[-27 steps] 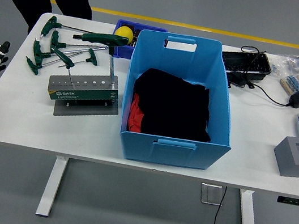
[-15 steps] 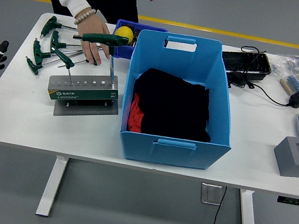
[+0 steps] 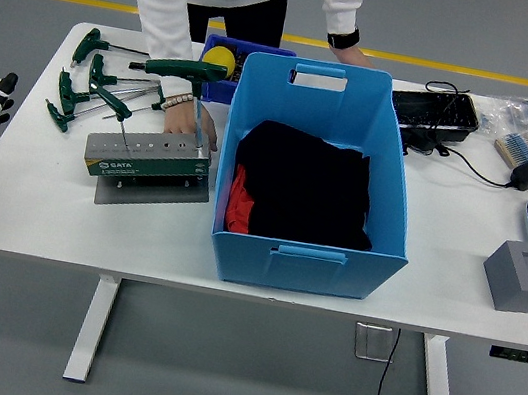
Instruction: Lift tool from toolbox,place it in box,lift tool from toolbox,place it in box
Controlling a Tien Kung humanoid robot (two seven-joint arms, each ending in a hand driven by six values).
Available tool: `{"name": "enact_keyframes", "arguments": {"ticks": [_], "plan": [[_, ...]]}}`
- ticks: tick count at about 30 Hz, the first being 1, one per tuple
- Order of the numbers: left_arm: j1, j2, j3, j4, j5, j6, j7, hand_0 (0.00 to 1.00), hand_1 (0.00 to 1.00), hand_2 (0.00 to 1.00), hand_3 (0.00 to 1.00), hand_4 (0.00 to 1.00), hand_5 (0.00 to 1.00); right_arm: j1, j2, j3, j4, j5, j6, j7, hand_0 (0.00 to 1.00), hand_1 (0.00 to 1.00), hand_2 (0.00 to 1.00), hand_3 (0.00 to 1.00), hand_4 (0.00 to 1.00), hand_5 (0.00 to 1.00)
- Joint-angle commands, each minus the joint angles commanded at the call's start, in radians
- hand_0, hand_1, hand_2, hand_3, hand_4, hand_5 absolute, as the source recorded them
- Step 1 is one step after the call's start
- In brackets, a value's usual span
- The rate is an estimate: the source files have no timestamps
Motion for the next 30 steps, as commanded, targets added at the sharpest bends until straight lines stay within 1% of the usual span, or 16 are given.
{"name": "enact_keyframes", "arguments": {"ticks": [10,11,12,16,17,19,21,22,23,24,28,29,30], "plan": [[0.004,0.005,0.009,0.001,0.009,0.0,-0.001,0.948,0.978,0.998,0.949,0.948,0.998,-0.005,0.001,0.01,0.0,-0.018,0.001,-0.004,0.682,0.664,0.718,0.567,0.8,0.679],[0.004,0.005,0.009,0.001,0.011,-0.001,-0.002,0.949,0.978,0.998,0.949,0.998,0.965,-0.005,0.002,0.011,0.0,-0.02,0.001,-0.004,0.682,0.664,0.718,0.566,0.8,0.678],[0.004,0.006,0.01,0.001,0.015,-0.003,-0.002,0.949,0.978,0.998,0.949,0.998,0.965,-0.006,0.002,0.011,0.0,-0.021,0.001,-0.004,0.682,0.664,0.718,0.566,0.8,0.678],[-0.012,0.012,0.01,-0.006,0.125,-0.029,-0.006,0.949,0.978,0.998,0.949,0.998,0.965,-0.008,0.001,0.01,0.0,-0.021,0.001,-0.005,0.682,0.664,0.718,0.566,0.8,0.678],[-0.018,0.016,0.013,-0.008,0.155,-0.034,-0.008,0.957,0.989,0.998,0.964,0.998,0.754,-0.008,0.001,0.01,0.0,-0.021,0.002,-0.005,0.682,0.662,0.718,0.566,0.799,0.679],[-0.033,0.027,0.021,-0.012,0.214,-0.042,-0.011,0.957,0.989,0.998,0.964,0.998,0.754,-0.008,0.0,0.008,0.0,-0.019,0.002,-0.005,0.682,0.662,0.718,0.566,0.799,0.679],[-0.065,0.051,0.041,-0.017,0.28,-0.056,-0.018,0.957,0.989,0.998,0.964,0.998,0.754,-0.007,-0.001,0.006,0.0,-0.016,0.004,-0.004,0.682,0.662,0.718,0.566,0.799,0.679],[-0.076,0.06,0.048,-0.018,0.314,-0.062,-0.022,0.957,0.989,0.998,0.964,0.998,0.754,-0.006,-0.001,0.005,-0.001,-0.015,0.004,-0.004,0.682,0.662,0.718,0.566,0.799,0.679],[-0.1,0.077,0.064,-0.02,0.366,-0.075,-0.034,0.981,0.998,0.998,0.998,0.998,0.555,-0.006,-0.002,0.004,-0.001,-0.011,0.004,-0.004,0.682,0.663,0.718,0.566,0.799,0.678],[-0.121,0.091,0.08,-0.022,0.418,-0.085,-0.042,0.981,0.998,0.998,0.998,0.998,0.555,-0.005,-0.002,0.003,-0.001,-0.008,0.005,-0.003,0.682,0.663,0.718,0.566,0.799,0.678],[-0.186,0.118,0.127,-0.016,0.553,-0.117,-0.029,0.981,0.998,0.998,0.998,0.998,0.555,-0.001,-0.003,0.0,-0.002,0.003,0.005,-0.002,0.682,0.663,0.718,0.566,0.799,0.678],[-0.209,0.126,0.144,-0.011,0.583,-0.125,-0.022,0.998,0.998,0.998,0.998,0.998,0.489,0.0,-0.003,0.0,-0.002,0.004,0.006,-0.002,0.682,0.663,0.718,0.566,0.799,0.677],[-0.232,0.134,0.163,-0.003,0.606,-0.13,-0.015,0.998,0.998,0.998,0.998,0.998,0.489,0.001,-0.003,0.002,-0.002,0.003,0.006,-0.002,0.682,0.663,0.718,0.566,0.799,0.677]]}}
